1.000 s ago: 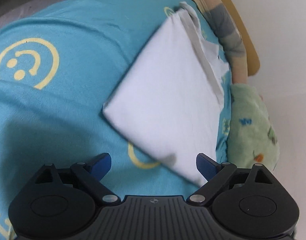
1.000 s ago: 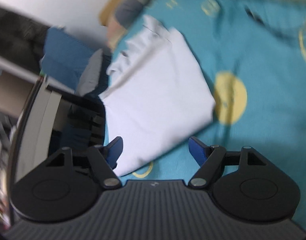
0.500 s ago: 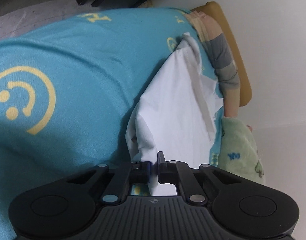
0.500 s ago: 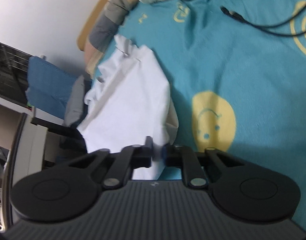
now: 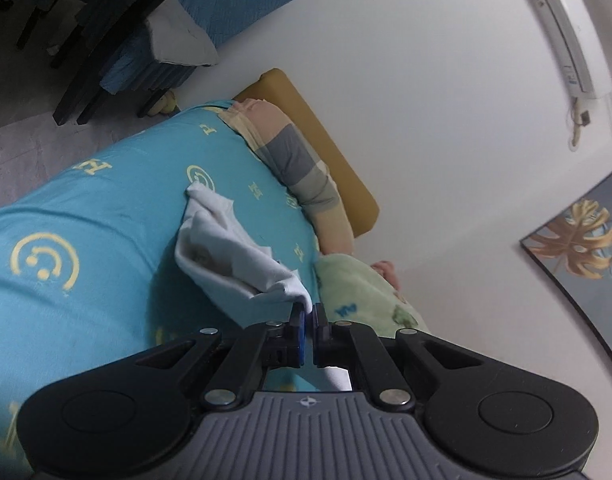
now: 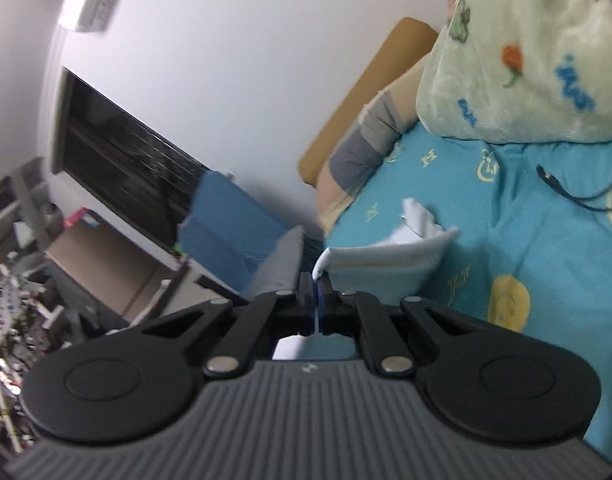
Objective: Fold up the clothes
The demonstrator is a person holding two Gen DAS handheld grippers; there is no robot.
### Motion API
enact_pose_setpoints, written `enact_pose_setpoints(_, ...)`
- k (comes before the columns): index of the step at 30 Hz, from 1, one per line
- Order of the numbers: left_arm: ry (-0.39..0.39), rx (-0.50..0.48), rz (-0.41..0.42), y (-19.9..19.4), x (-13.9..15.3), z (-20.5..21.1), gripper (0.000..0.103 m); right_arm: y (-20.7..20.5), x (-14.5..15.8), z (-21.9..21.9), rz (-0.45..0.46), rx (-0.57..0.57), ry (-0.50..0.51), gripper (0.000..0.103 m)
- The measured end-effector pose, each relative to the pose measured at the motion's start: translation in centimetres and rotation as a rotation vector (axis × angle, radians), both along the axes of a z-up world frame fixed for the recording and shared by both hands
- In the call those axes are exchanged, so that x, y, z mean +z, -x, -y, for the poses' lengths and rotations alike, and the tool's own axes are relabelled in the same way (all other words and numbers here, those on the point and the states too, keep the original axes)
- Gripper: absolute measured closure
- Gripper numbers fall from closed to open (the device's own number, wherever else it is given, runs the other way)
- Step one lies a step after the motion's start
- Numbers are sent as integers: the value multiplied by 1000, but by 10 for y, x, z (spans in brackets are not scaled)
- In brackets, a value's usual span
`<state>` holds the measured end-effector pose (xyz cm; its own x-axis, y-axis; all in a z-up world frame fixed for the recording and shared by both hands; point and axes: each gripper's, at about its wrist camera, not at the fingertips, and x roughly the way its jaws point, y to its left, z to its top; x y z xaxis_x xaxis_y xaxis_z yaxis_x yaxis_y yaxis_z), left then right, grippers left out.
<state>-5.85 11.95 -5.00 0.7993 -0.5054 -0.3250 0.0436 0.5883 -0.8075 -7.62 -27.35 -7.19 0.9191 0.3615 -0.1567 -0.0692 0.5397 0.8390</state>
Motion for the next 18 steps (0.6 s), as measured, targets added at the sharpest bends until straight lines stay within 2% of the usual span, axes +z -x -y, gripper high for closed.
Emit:
enact_pose_setpoints(4,-18,-5,5,52,3,4,100,71,8,1,59,-43,34,100)
enact_pose_setpoints(6,14,-14,6,64,2,5,103,94,15,1,116,-67,59,100)
enact_pose_setpoints(7,27,-27,36,68,5,7,103,97,22,2,131,-61,70,100)
enact_pose_setpoints(10,-19,-14,102,74,18,16,103,92,43,5,138,-43,121,100)
enact_pose_setpoints(13,-3,-19,32,63,13,17,103,69,45,6,63,-9,172,99)
enact_pose_setpoints(14,-4,-19,-1,59,10,16,103,63,37,7,7,8,144,98)
enact_pose_setpoints(16,-46,-25,-76,54,2,16,95,54,21,7,-96,43,92,96)
enact_pose_setpoints(18,-107,-42,-146,46,-5,15,78,45,5,2,-187,94,67,96)
